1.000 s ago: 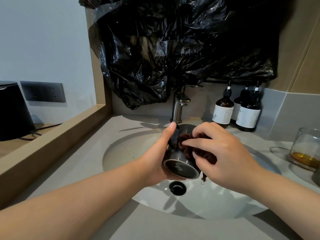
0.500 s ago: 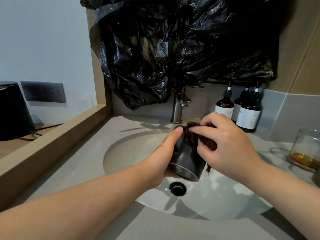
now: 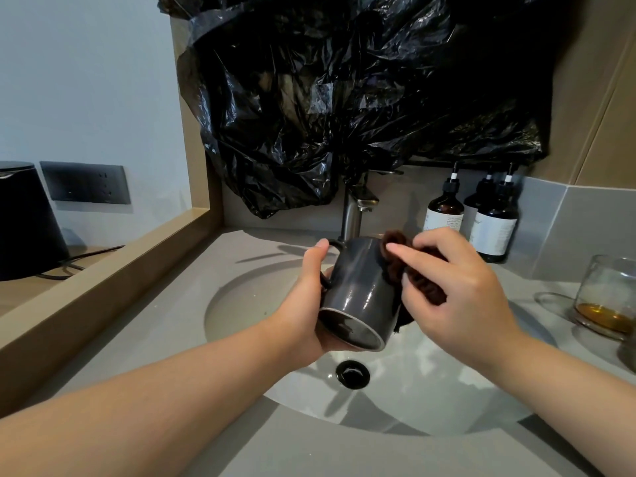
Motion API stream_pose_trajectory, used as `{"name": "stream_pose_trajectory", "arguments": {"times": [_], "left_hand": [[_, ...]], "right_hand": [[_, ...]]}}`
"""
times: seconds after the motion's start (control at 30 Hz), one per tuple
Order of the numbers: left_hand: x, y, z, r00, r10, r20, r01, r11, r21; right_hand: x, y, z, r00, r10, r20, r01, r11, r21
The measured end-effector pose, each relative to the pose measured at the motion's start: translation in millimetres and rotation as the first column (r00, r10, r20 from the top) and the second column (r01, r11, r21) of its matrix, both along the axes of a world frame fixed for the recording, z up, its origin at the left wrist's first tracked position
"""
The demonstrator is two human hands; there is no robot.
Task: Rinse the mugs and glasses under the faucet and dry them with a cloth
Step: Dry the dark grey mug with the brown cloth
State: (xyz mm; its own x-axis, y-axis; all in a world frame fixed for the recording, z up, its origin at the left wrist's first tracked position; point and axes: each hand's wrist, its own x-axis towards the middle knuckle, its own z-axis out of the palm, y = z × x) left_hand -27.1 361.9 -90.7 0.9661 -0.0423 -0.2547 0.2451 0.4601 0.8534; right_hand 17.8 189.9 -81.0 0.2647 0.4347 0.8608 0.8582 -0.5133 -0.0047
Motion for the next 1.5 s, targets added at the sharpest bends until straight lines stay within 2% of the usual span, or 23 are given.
{"name": "stream_pose_trajectory", "arguments": {"times": [0.07,0.2,0.27,0.33,0.4,0.43,0.5,0.57,0.6,0.63,0.73,0.83,1.0,1.13,1.3,1.4,1.5], "left_hand": [[-1,0,0,1.0,0.003,-0.014,-0.003,1.0,-0.027],[-1,2,1,0.999,-0.019,-0.034,0.015,0.994,-0.109],[-2,3,3,0.999,-0.039,-0.035,0.035,0.991,-0.128],[-2,2,5,0.998,-0.032,-0.054,0.025,0.991,-0.13],[-4,1,7,0.996,-0.026,-0.083,0.015,0.992,-0.128],[-4,0,8,0.996,-0.018,-0.091,0.008,0.994,-0.113],[-5,0,10,0.995,0.014,-0.103,-0.023,0.996,-0.082],[-5,2,10,0.992,0.036,-0.117,-0.043,0.997,-0.058],[-5,4,9,0.992,0.037,-0.122,-0.042,0.998,-0.038],[-5,4,9,0.992,0.028,-0.126,-0.03,0.999,-0.016],[-5,5,7,0.991,-0.018,-0.131,0.022,0.999,0.029],[-3,6,4,0.988,-0.063,-0.138,0.074,0.994,0.076],[2,9,-1,0.991,-0.08,-0.104,0.099,0.976,0.193],[7,5,-7,1.0,0.031,-0.002,-0.027,0.905,0.424],[13,2,-10,0.97,0.181,0.163,-0.24,0.83,0.503],[13,-1,-10,0.945,0.157,0.288,-0.306,0.742,0.597],[11,-1,-10,0.9,0.081,0.428,-0.397,0.557,0.73]], "right_hand": [[-7,1,-4,0.999,0.034,0.028,-0.032,0.998,-0.059],[-21,7,-14,0.97,0.2,0.141,-0.155,0.948,-0.279],[-13,6,-11,0.971,0.182,0.157,-0.146,0.965,-0.217],[-3,3,-6,0.99,0.102,0.1,-0.096,0.993,-0.065],[3,-1,0,0.998,0.056,-0.04,-0.053,0.997,0.059],[2,-2,4,0.986,0.062,-0.157,-0.044,0.993,0.111],[0,-4,11,0.882,0.124,-0.455,-0.059,0.986,0.153],[-1,-8,19,0.658,0.222,-0.719,-0.142,0.975,0.171],[-1,-10,22,0.557,0.247,-0.793,-0.172,0.968,0.181],[-1,-13,25,0.495,0.245,-0.833,-0.187,0.967,0.174],[-2,-19,32,0.418,0.179,-0.891,-0.204,0.974,0.1],[-4,-20,34,0.422,0.152,-0.894,-0.231,0.971,0.057],[-4,-15,32,0.403,0.171,-0.899,-0.158,0.981,0.116],[-6,-8,33,0.397,0.11,-0.911,-0.135,0.989,0.061],[-7,-2,36,0.422,0.027,-0.906,-0.104,0.994,-0.019],[-5,-3,38,0.381,0.033,-0.924,-0.075,0.997,0.005],[-1,-5,38,0.375,-0.002,-0.927,-0.013,1.0,-0.008]]}}
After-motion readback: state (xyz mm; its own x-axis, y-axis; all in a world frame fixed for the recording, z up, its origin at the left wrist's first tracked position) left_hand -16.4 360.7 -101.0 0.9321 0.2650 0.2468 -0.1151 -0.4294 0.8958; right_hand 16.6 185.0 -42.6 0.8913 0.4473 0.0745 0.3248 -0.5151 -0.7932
